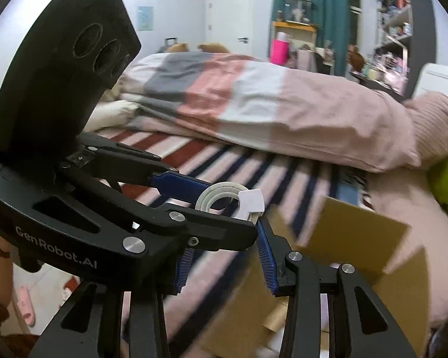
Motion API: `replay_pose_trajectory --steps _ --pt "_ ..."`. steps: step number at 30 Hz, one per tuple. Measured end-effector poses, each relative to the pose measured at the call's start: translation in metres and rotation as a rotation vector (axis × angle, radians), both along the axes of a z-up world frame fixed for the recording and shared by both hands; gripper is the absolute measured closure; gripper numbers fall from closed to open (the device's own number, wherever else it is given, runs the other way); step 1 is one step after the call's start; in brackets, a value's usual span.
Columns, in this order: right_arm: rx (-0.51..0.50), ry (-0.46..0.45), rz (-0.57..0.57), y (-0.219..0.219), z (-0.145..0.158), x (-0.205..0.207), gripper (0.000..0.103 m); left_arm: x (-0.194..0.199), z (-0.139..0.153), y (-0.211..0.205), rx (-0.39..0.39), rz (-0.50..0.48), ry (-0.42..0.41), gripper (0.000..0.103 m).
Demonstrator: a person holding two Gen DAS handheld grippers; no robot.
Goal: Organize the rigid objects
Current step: 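Lower the tape roll into the cardboard box and release it, then grasp the white power bank with the right gripper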
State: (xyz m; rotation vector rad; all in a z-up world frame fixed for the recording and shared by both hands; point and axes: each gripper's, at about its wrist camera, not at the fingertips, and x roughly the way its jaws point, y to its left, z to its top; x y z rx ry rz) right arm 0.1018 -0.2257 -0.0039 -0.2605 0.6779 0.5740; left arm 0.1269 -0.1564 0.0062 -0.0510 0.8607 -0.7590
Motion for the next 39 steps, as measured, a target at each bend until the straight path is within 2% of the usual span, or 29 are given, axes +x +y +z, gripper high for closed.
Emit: replay_pose_trajectory --steps 4,8,10,11,12,14,15,19,23,30,34,39 --pt "-0.035 0.043 -0.061 -0.035 -0.003 0.011 0.068 0.016 -0.008 -0.045 0.041 -0.057 0.051 0.065" --pt "-0.089 0.100 -0.112 -0.055 -0.009 0.021 0.068 0.023 -0.013 -0.068 0.082 -0.075 0.077 0.064" --pt "-0.105 0.120 -0.140 -0.061 -0.012 0.023 0.067 0.024 -0.014 -0.074 0.107 -0.067 0.073 0.054" --pt "-0.112 0.133 -0.148 -0.064 -0.014 0.025 0.066 0.022 -0.013 -0.071 0.112 -0.059 0.064 0.042" --pt "-0.114 0.142 -0.153 -0.066 -0.014 0.025 0.063 0.021 -0.012 -0.070 0.113 -0.052 0.054 0.036" --pt "-0.112 0.148 -0.164 -0.069 -0.015 0.023 0.053 0.017 -0.008 -0.060 0.108 -0.040 0.036 0.035" --pt "-0.110 0.147 -0.164 -0.069 -0.015 0.023 0.051 0.016 -0.006 -0.055 0.108 -0.029 0.028 0.035" --pt "-0.100 0.127 -0.137 -0.055 -0.009 0.017 0.051 0.005 0.008 -0.016 0.114 0.054 -0.028 0.034" --pt "-0.086 0.103 -0.080 -0.025 0.001 0.012 0.051 -0.010 0.019 0.047 0.116 0.182 -0.080 0.032" --pt "-0.008 0.118 0.077 0.053 0.004 0.004 0.051 -0.040 0.007 0.154 0.150 0.407 -0.111 0.028" --pt "0.013 0.178 0.166 0.106 -0.019 0.007 0.051 -0.055 -0.019 0.202 0.165 0.498 -0.085 0.028" --pt "0.000 0.300 0.170 0.155 -0.081 0.028 0.051 -0.070 -0.055 0.247 0.139 0.561 -0.030 0.028"
